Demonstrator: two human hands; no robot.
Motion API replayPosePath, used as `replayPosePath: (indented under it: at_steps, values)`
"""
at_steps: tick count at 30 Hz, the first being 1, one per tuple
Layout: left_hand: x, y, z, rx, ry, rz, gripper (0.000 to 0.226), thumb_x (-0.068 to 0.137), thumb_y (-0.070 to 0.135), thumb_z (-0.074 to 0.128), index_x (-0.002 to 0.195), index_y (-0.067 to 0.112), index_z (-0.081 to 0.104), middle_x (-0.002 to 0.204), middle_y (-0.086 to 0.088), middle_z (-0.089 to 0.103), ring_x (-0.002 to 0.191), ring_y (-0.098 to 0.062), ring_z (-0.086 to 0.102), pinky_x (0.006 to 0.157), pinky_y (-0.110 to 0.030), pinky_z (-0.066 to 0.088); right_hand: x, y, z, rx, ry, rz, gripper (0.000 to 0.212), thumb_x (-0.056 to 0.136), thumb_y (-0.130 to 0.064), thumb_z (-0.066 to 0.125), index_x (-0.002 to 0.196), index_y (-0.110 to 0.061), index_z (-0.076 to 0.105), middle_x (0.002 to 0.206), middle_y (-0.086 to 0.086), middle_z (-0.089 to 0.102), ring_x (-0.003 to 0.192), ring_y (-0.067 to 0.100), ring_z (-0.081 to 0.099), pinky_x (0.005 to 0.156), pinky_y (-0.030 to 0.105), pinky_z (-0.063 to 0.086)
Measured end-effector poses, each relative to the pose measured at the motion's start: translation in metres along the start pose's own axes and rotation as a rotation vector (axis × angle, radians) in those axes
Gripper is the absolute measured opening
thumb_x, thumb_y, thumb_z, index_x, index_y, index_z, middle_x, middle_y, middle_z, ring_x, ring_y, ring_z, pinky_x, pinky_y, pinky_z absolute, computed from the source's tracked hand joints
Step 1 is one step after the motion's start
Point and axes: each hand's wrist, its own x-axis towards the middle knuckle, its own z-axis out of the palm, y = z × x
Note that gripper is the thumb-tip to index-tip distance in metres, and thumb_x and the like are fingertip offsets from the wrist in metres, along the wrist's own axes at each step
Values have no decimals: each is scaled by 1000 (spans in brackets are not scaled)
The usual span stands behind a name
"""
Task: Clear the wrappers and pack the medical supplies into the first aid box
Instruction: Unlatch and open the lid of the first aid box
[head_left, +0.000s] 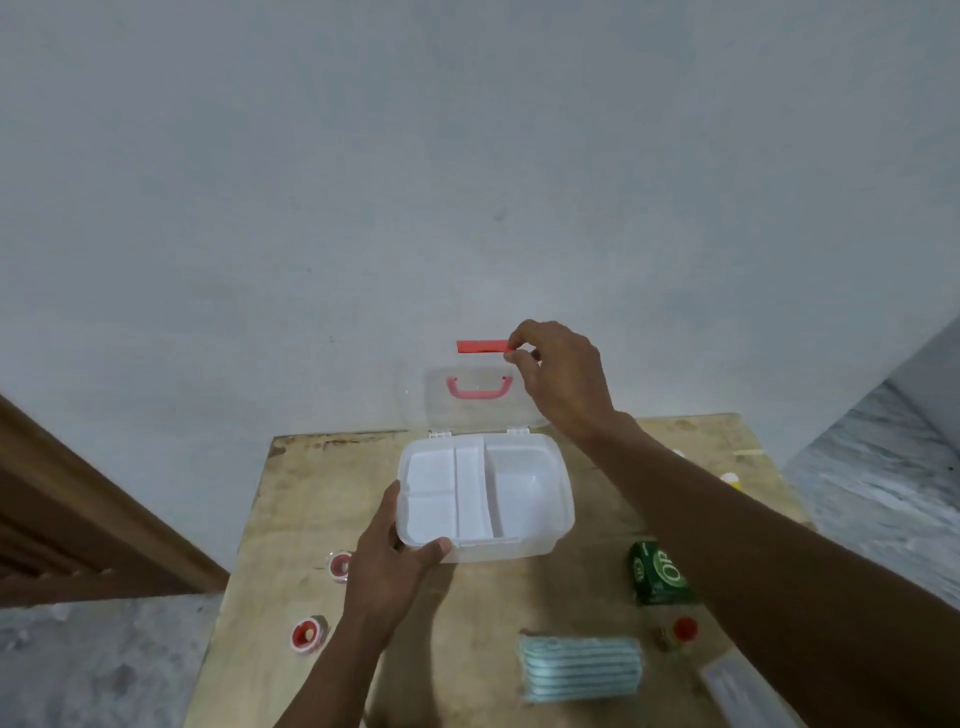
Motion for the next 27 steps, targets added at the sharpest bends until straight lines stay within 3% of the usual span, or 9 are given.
replayPosePath:
  at_steps: [3, 6, 8, 12, 15, 20, 24, 27]
  values:
    - [4, 0, 1, 5, 14, -14, 77, 64, 24, 78, 131, 49, 51, 117, 14, 70, 109, -12, 65, 92, -43, 57, 10, 8, 10, -64, -27, -61, 10, 93, -15, 59, 96, -10, 68, 95, 5, 70, 88, 26, 63, 77, 37, 50]
    - [5, 3, 1, 34, 44, -10, 76, 66, 15, 81, 101, 76, 51, 104, 19, 72, 102, -8, 66, 81, -30, 57, 18, 14, 17, -89, -38, -97, 12, 92, -11, 58, 92, -5, 68, 95, 7, 69, 91, 26, 62, 77, 37, 49]
    - [4, 6, 1, 38, 46, -19, 83, 70, 9, 82, 89, 82, 49, 100, 23, 70, 101, -8, 66, 79, -29, 56, 22, 17, 20, -89, -25, -104, 14, 93, -11, 57, 92, -5, 70, 97, 7, 70, 92, 24, 62, 78, 34, 46]
    - [2, 9, 2, 9, 56, -38, 76, 64, 18, 81, 94, 80, 50, 103, 23, 73, 104, -11, 67, 84, -34, 58, 23, 24, 24, -110, -9, -152, 14, 92, -10, 59, 85, -4, 69, 93, 8, 68, 89, 24, 62, 72, 33, 45]
    - [2, 10, 3, 2, 58, -43, 82, 70, 7, 84, 97, 77, 51, 109, 17, 73, 106, -12, 68, 83, -29, 57, 22, 26, 27, -75, 18, -159, 11, 89, -6, 61, 83, -2, 69, 91, 9, 68, 90, 26, 63, 70, 35, 48]
    - [0, 13, 3, 8, 30, -54, 80, 77, 0, 79, 107, 65, 46, 116, 6, 72, 109, -16, 66, 71, -15, 54, 19, 29, 25, -40, 7, -146, 17, 91, -12, 62, 104, -5, 70, 114, 7, 67, 106, 25, 63, 85, 34, 49]
    - [-1, 15, 4, -16, 24, -63, 77, 78, 0, 78, 117, 57, 44, 120, 1, 70, 111, -18, 65, 64, -7, 52, 11, 32, 22, -32, -51, -129, 33, 95, -17, 59, 127, -11, 63, 145, 8, 51, 130, 22, 51, 104, 34, 40]
    - [-1, 13, 5, -20, 26, -70, 76, 79, -1, 77, 122, 53, 46, 116, 8, 68, 108, -17, 65, 63, -9, 52, -1, 35, 19, -23, -45, -137, 37, 94, -18, 60, 131, -11, 60, 143, 7, 51, 130, 22, 51, 106, 36, 40]
